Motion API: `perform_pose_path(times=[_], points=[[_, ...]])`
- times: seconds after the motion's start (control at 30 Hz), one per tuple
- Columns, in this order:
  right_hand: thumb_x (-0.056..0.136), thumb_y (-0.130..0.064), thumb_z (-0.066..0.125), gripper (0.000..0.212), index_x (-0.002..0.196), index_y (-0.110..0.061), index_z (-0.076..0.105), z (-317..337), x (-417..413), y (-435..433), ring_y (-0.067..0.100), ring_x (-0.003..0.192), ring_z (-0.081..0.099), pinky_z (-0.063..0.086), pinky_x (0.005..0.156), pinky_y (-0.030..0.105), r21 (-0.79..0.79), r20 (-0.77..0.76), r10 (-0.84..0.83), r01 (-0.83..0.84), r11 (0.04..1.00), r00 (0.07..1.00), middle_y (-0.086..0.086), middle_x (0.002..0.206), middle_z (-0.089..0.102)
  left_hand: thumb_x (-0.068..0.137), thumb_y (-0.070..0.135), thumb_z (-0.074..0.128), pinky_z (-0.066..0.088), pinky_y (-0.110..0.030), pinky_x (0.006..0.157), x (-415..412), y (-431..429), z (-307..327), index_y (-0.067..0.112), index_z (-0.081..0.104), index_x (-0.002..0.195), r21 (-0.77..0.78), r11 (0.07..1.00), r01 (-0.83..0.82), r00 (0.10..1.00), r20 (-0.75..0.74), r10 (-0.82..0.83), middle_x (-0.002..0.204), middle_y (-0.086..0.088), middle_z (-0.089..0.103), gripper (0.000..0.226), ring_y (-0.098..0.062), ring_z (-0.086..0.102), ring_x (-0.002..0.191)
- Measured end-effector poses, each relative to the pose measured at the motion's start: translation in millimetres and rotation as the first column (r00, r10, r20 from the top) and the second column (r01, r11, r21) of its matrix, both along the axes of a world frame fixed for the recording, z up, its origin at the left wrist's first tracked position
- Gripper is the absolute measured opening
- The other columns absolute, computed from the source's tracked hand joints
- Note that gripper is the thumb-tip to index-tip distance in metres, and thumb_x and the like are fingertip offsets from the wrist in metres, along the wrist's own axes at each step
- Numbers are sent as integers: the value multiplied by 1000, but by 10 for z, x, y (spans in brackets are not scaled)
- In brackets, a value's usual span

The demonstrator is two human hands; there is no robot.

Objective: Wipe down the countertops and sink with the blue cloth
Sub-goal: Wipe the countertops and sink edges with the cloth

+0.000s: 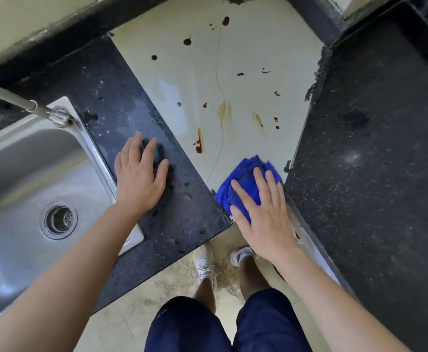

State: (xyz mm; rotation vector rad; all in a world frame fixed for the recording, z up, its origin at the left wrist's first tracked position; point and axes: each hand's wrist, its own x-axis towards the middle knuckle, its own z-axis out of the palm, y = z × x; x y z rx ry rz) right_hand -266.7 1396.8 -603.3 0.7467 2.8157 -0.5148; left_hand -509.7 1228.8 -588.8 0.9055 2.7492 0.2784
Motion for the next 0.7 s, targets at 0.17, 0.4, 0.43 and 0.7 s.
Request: perform_pose_path(times=[0.17,0.4,0.43,0.7], points=[[103,-56,22,58,158,-41,9,19,-212,43,33,153,-12,0,124,54,-7,31,76,-76,997,997,12,167,-5,103,46,32,5,-51,122,-26,52,-53,25,27,154,-77,997,-1,998,57,6,165,-6,11,56,-28,4,152],[102,-56,32,58,157,-39,22,17,-1459,234,39,153,-1,2,123,52,22,-12,164,-164,986,986,15,167,2,100,49,29,5,-50,121,-12,56,-77,26,30,153,-36,999,-30,997,72,32,165,-5,14,58,-28,6,151],[102,-56,33,58,157,-39,23,20,-1693,256,38,153,-1,2,123,51,27,-14,159,-158,987,987,15,167,2,98,50,28,4,-50,121,-6,57,-80,26,30,153,-36,999,-32,997,72,35,165,-5,14,59,-28,7,151],[100,-60,31,60,156,-43,20,-8,-2776,618,32,154,-6,-1,123,46,7,-40,92,-92,996,995,8,168,0,103,44,37,2,-47,122,-27,67,-82,28,27,154,-68,997,-46,996,70,50,165,-3,10,54,-26,3,152]])
